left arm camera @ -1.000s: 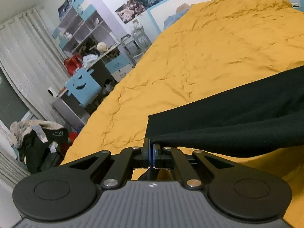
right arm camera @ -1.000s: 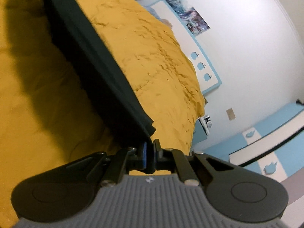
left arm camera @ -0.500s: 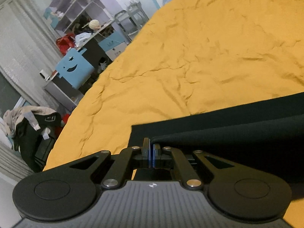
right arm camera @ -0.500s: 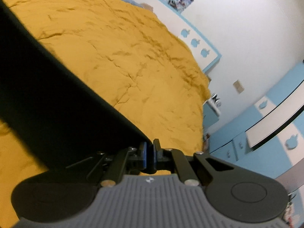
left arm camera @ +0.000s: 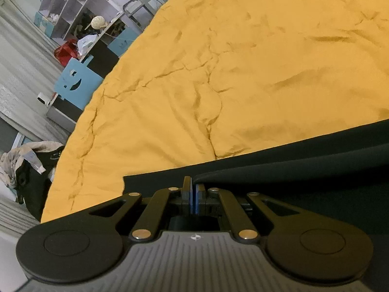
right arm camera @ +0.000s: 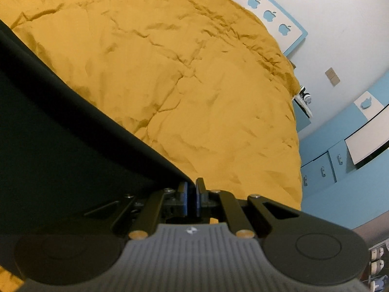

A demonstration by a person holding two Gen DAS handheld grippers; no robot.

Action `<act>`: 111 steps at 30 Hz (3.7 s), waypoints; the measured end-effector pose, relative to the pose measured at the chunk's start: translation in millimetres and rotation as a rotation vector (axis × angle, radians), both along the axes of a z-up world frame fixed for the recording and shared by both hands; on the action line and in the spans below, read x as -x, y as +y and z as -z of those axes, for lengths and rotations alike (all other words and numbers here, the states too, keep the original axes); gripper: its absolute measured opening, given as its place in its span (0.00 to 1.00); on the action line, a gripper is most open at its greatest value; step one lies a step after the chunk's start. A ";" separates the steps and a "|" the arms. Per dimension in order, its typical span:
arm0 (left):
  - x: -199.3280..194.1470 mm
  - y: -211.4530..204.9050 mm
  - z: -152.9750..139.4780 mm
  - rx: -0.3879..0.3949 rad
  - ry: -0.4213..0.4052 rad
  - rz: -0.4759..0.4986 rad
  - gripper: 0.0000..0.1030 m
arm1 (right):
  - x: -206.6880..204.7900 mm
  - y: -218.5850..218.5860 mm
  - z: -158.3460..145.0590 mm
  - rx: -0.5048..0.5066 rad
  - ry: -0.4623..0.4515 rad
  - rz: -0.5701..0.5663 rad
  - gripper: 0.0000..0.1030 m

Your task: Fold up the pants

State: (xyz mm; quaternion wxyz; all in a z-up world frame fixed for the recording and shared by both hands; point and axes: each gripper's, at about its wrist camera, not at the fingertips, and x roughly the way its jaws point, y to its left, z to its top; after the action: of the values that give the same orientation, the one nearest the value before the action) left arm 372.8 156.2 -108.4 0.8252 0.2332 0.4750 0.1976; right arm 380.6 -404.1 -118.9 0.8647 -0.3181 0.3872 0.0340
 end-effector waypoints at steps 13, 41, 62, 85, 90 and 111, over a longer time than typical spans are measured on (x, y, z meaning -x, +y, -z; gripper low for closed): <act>-17.6 7.5 -5.0 0.125 -0.028 -0.096 0.03 | -7.1 -6.0 9.4 -0.087 0.011 0.063 0.01; 178.1 10.1 -11.4 1.292 -0.372 -0.335 0.66 | 179.3 -94.3 -17.4 -1.146 -0.077 0.603 0.67; 149.4 -6.4 -14.0 1.252 -0.567 -0.377 0.03 | 151.1 -141.8 24.7 -1.476 -0.279 0.795 0.06; 234.3 -25.7 -27.1 1.031 -0.311 -0.307 0.12 | 330.0 -164.6 -12.9 -1.342 -0.104 0.904 0.05; 242.4 -18.7 -47.2 0.920 -0.297 -0.259 0.32 | 323.7 -163.8 -24.4 -1.193 -0.090 0.829 0.39; 107.7 2.5 -48.3 0.541 -0.257 0.043 0.72 | 154.9 -150.0 -44.9 -0.820 0.014 0.427 0.46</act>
State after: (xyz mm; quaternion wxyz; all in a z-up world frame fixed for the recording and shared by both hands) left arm 265.1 158.7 -60.0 0.9148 -0.0122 0.3969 0.0742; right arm 225.8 -554.1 -74.0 0.9042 0.1372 0.4045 0.0078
